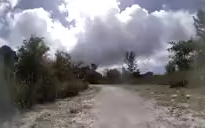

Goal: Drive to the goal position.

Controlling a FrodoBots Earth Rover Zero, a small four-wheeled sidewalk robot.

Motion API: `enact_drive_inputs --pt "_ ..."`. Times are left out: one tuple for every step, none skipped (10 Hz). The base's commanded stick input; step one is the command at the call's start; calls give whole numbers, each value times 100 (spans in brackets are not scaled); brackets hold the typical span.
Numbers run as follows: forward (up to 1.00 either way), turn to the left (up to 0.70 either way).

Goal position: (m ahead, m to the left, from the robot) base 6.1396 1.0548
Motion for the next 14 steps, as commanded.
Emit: enact_drive_inputs --pt "70 0" --pt "70 0" --pt "70 0" --pt "70 0" --pt "70 0" --pt "70 0" --pt "70 0" --pt "70 0" --pt "70 0" --pt "70 0" --pt "70 0" --pt "70 0" --pt "70 0" --pt "70 0"
